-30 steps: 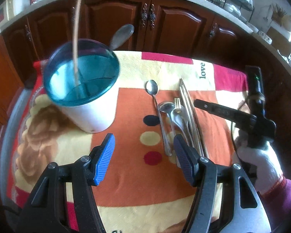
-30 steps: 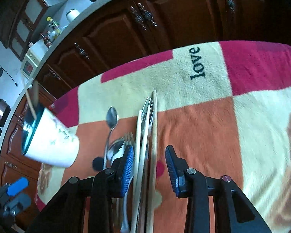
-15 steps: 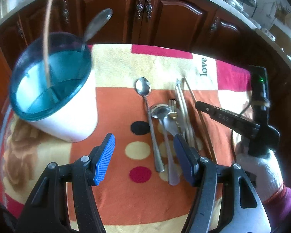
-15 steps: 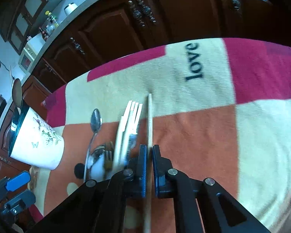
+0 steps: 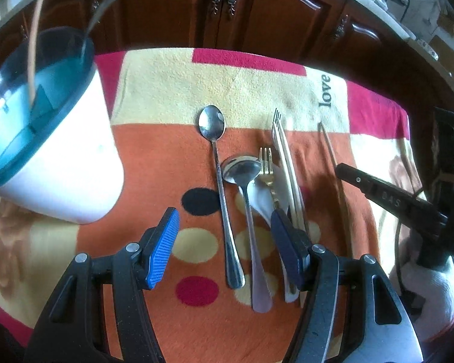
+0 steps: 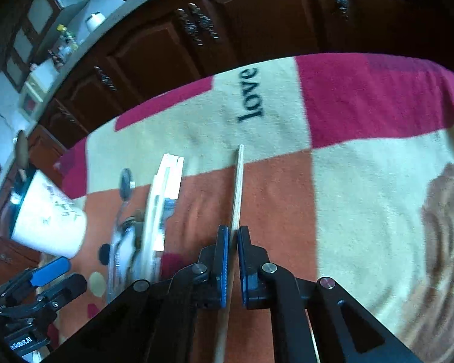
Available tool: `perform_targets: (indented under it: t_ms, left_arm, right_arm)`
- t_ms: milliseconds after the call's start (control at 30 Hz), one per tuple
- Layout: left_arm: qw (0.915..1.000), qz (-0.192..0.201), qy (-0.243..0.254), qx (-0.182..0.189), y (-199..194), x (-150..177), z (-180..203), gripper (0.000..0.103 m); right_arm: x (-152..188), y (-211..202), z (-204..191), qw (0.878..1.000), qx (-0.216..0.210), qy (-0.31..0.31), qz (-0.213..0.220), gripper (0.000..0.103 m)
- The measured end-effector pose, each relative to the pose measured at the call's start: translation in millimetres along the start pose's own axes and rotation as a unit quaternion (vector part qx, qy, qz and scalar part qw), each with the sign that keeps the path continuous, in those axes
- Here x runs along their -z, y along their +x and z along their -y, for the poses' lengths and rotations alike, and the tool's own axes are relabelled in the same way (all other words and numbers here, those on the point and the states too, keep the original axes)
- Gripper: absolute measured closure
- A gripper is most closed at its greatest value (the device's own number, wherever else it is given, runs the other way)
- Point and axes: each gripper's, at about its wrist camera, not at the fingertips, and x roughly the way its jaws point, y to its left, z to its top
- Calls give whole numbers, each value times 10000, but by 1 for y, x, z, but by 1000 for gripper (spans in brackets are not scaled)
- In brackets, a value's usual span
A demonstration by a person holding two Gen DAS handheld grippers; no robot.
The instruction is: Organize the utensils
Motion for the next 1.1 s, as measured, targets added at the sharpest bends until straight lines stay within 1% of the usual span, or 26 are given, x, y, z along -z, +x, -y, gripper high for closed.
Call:
perform_targets:
  t_ms: [33, 100, 167, 233, 267, 333, 533, 667, 700, 733, 800, 867, 933, 967, 1000, 1033, 1067, 1100]
  left_arm:
    - [10000, 2, -17, 21, 2, -1, 0, 40]
    - [10000, -28, 0, 45, 8, -3, 3, 41]
    - [9999, -80, 38, 85, 16, -4, 7, 45]
    - [9997, -200, 57, 95, 25, -6, 9, 59]
    - [9996, -262, 52, 125, 29, -8, 10, 62]
    - [9995, -297, 26, 129, 35, -11, 10, 67]
    - [9990, -365, -158, 186, 47, -21, 4, 68]
    - [9992, -342, -181, 139, 50, -26, 4, 68]
    - [9992, -336, -188, 137, 51, -26, 4, 69]
    - [9992, -322, -200, 147, 51, -27, 4, 72]
    - [9992, -314, -201, 110, 51, -28, 3, 83]
    - [9992, -295, -210, 149, 50, -27, 3, 86]
    - [9993, -257, -158, 209, 45, -24, 3, 92]
    - [9992, -265, -148, 243, 43, -24, 2, 93]
    - [9990, -289, -159, 298, 41, -23, 2, 95]
    - [9987, -298, -182, 383, 38, -22, 1, 96]
    - [9983, -302, -192, 457, 34, -21, 0, 97]
    - [9980, -303, -181, 517, 29, -20, 0, 101]
  right_arm:
    - [-1, -2, 1, 10000, -47, 62, 23, 97]
    - [-2, -6, 0, 9992, -348, 164, 79, 97]
    - [-5, -8, -4, 9987, -484, 130, 81, 97]
    - [-6, -8, -8, 9982, -589, 85, 48, 97]
    - [-7, -7, -9, 9977, -669, 75, 17, 97]
    - [-8, -5, -13, 9977, -678, 70, -2, 96]
    - [-7, -10, -5, 9973, -724, 140, 27, 96]
    - [-9, -11, 3, 9975, -674, 221, 51, 95]
    - [-10, -10, 4, 9974, -670, 245, 39, 91]
    - [-11, -7, 6, 9973, -679, 273, 18, 85]
    - [-14, -1, 9, 9972, -688, 292, -45, 75]
    - [-16, 6, 11, 9973, -661, 290, -101, 75]
    - [-19, 13, 11, 9975, -653, 255, -119, 75]
    - [-20, 16, 9, 9978, -607, 218, -131, 75]
    - [-21, 20, 7, 9983, -545, 141, -145, 78]
    - [-22, 22, 4, 9987, -484, 48, -139, 85]
    - [-21, 24, 1, 9992, -381, -71, -134, 87]
    - [-21, 24, 0, 9993, -341, -105, -114, 94]
